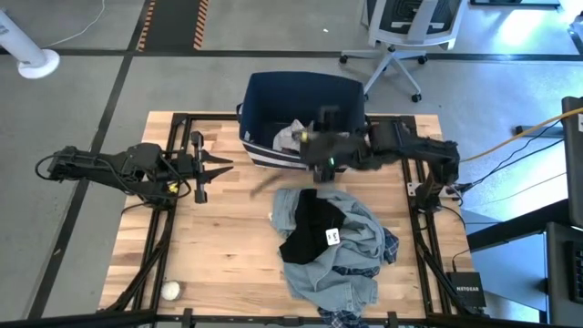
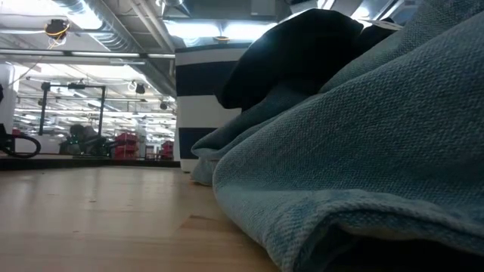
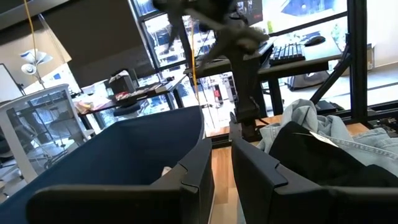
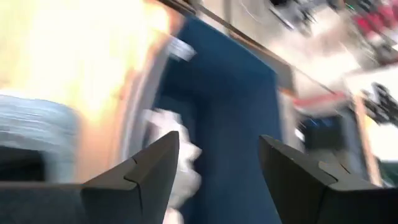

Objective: Sort clothes
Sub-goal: Put the black shorts into the blue bin

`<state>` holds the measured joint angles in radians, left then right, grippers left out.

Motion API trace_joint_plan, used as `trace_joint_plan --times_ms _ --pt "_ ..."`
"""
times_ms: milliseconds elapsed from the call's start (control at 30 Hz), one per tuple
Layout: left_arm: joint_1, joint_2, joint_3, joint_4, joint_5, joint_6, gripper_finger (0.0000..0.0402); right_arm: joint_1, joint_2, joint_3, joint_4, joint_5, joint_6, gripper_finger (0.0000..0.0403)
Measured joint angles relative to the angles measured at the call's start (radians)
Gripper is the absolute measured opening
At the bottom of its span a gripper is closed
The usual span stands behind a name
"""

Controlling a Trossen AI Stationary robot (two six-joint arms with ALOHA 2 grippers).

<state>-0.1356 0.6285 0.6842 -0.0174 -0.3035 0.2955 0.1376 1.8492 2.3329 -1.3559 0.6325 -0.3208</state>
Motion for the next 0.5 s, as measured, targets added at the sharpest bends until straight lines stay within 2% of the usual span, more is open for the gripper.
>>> trace_joint_plan --times_ms 233,500 --pt "0.0 0.0 0.0 0.001 0.0 -0.005 0.0059 0.187 0.002 -0.085 -0.006 -0.001 0.155 0.0237" --pt "0.0 0.0 0.0 0.002 0.0 -0.008 0.0059 0.343 0.003 -0.228 0.036 -0.043 0.175 0.0237"
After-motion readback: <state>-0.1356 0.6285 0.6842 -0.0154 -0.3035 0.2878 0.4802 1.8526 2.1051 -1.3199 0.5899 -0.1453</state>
